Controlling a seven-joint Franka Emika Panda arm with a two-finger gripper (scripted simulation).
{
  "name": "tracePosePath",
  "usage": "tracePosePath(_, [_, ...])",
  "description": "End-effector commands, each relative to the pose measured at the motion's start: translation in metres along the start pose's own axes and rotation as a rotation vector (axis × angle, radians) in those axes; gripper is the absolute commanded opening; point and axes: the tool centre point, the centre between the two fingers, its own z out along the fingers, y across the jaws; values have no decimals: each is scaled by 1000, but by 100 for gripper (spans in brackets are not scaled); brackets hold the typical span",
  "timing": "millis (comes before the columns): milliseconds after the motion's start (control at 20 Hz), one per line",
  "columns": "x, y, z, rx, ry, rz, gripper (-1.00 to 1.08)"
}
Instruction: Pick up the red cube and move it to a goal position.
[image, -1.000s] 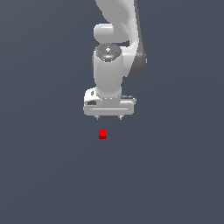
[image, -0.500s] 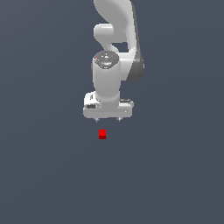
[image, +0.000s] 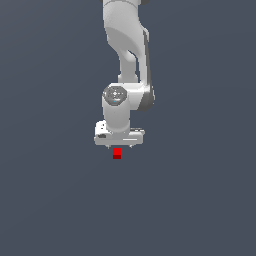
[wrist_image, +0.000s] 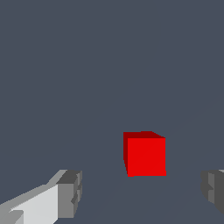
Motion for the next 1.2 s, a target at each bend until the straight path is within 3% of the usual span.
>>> tracePosePath(0, [-1, 5, 23, 1, -2, -3, 100])
tracePosePath(300, [-2, 14, 58, 4, -5, -7, 100])
tracePosePath(650, [-2, 17, 71, 5, -6, -8, 100])
tracePosePath(700, [-2, 17, 71, 5, -6, -8, -100])
tracePosePath(1150, [-2, 17, 71, 5, -6, -8, -100])
